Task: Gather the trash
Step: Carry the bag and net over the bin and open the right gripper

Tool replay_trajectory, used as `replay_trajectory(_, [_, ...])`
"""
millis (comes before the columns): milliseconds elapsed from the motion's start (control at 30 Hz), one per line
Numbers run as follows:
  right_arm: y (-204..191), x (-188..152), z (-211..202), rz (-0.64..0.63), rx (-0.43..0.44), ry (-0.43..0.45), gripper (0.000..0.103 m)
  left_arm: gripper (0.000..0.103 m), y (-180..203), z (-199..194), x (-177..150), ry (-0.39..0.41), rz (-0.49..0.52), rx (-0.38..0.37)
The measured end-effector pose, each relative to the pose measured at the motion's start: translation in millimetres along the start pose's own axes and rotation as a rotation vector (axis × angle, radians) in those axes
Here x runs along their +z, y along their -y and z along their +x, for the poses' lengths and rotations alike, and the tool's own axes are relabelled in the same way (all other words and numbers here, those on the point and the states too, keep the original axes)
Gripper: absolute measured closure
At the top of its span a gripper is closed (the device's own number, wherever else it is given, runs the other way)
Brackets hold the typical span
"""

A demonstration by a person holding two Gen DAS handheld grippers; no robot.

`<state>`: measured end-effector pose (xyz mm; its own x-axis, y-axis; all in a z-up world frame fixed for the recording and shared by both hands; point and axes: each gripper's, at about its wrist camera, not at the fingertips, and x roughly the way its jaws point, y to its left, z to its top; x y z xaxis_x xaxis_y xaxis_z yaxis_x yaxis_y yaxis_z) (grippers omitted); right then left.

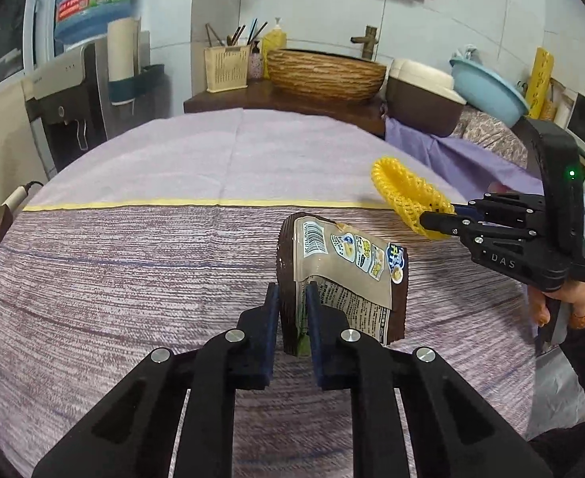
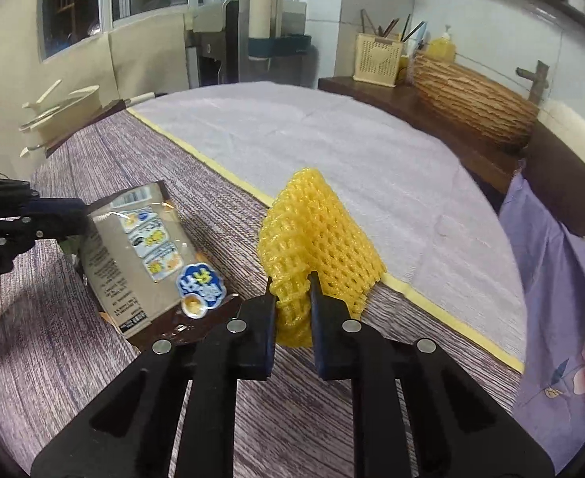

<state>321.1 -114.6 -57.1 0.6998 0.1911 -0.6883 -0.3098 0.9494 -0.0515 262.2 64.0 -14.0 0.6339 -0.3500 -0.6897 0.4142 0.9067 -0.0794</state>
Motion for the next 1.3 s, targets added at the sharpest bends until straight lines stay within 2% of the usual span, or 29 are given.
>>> replay_trajectory(333, [29,-45,-76,0.082,-0.019,0.1,0.088,0.09,49,-46,-13,0.113,0.018,-0.044])
replay_trajectory(533, [55,-89,-123,0.169,-0.058,0.14,0.088,0.09,92,-55,-21,0.161,0.045,-0.095])
replay_trajectory(733, [88,-142,-156,0.28,-0.127,0.139,0.088,0.09,141,-54,-30,0.186,0.08,-0.171])
replay_trajectory(867, [110,-176,-165,0.356,-0.178,0.116,0.088,0.09,172,-46,-35,0.182,0.091,-0.224])
replay_trajectory(1067, [134,-226,-162,0.453,-0.23,0.061,0.088,0.09,214,-29,-41,0.163,0.13,-0.259])
replay_trajectory(1300, [153,-271,-128,0.517,-0.239,-0.029,0.087,0.09,258,-12,-51,0.147,0.187,-0.26])
